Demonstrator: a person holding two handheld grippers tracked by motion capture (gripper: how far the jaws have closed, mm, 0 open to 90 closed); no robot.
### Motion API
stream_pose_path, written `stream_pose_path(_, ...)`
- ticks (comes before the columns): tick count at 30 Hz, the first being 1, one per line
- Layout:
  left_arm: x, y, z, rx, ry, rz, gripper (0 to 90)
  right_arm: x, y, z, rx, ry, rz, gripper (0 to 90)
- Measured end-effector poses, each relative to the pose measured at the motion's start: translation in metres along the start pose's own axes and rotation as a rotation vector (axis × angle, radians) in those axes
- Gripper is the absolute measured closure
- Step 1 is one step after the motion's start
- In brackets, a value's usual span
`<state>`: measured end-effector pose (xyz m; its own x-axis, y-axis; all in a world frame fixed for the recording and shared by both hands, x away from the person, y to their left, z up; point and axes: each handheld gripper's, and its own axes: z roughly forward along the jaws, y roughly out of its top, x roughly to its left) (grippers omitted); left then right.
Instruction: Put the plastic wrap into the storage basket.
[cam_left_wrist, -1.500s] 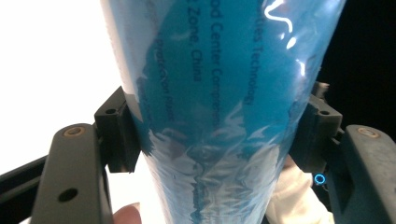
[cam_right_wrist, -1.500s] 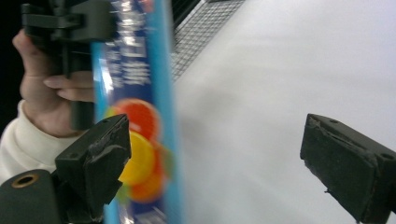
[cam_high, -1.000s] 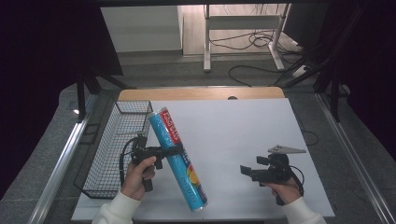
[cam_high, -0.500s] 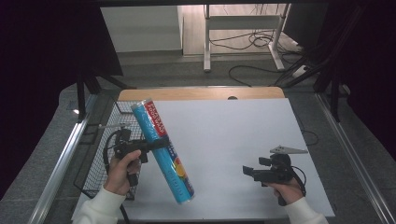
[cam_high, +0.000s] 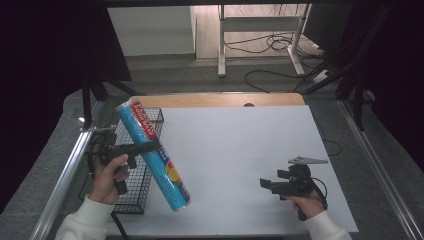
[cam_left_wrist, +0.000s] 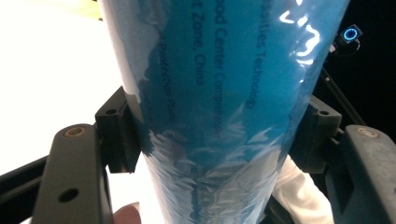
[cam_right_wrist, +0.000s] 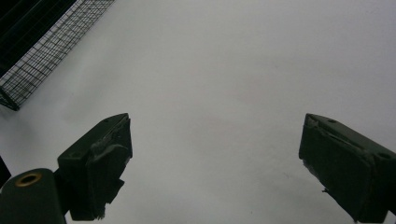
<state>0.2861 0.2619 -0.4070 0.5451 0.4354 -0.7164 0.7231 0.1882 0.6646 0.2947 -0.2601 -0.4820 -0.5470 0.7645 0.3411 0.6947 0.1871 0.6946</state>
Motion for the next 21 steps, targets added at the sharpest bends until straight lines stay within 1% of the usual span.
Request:
stream_pose_path(1,0.002,0.001,-0.004,-0.004,0.01,0.01,31.8,-0.001,0.0,0.0,-0.001,-0.006,0.003,9.6)
stream_pose_path(3,0.004,0.003,-0.011,-0.008,0.02,0.009,31.8,-0.002,0.0,0.0,-0.001,-0.008,0.006,9.6)
stream_pose_path(4,0.005,0.004,-0.014,-0.011,0.027,0.008,31.8,-0.002,0.0,0.0,-0.001,-0.008,0.006,9.6)
stream_pose_path(5,0.007,0.006,-0.019,-0.016,0.035,-0.005,31.8,-0.002,0.0,0.0,0.0,-0.01,0.004,9.6)
stream_pose_path(6,0.007,0.006,-0.019,-0.016,0.035,-0.005,31.8,-0.002,0.0,0.0,0.0,-0.01,0.004,9.6)
stream_pose_path(8,0.011,0.008,-0.026,-0.026,0.062,-0.004,31.8,-0.002,0.0,0.001,0.002,-0.013,0.0,9.6)
stream_pose_path(9,0.015,0.012,-0.032,-0.034,0.083,-0.011,31.8,-0.001,-0.001,0.002,0.006,-0.02,-0.007,9.6)
stream_pose_path(10,0.015,0.012,-0.032,-0.034,0.083,-0.011,31.8,-0.001,-0.001,0.002,0.006,-0.02,-0.007,9.6)
stream_pose_path(11,0.019,0.015,-0.039,-0.043,0.101,-0.019,31.8,-0.001,-0.001,0.002,0.01,-0.019,-0.005,9.6)
stream_pose_path(12,0.019,0.015,-0.039,-0.043,0.101,-0.019,31.8,-0.001,-0.001,0.002,0.01,-0.019,-0.005,9.6)
stream_pose_path(14,0.022,0.017,-0.045,-0.048,0.113,-0.023,31.8,-0.001,-0.001,0.002,0.011,-0.015,-0.006,9.6)
stream_pose_path(18,0.029,0.023,-0.059,-0.05,0.138,-0.042,31.8,-0.002,0.0,0.002,0.014,-0.012,-0.002,9.6)
stream_pose_path(19,0.031,0.026,-0.066,-0.049,0.15,-0.048,31.8,-0.002,0.0,0.002,0.015,-0.011,-0.002,9.7)
stream_pose_path(20,0.031,0.026,-0.066,-0.049,0.15,-0.048,31.8,-0.002,0.0,0.002,0.016,-0.011,0.0,9.6)
stream_pose_path(21,0.033,0.029,-0.07,-0.045,0.156,-0.048,31.8,-0.002,0.0,0.002,0.017,-0.012,-0.002,9.6)
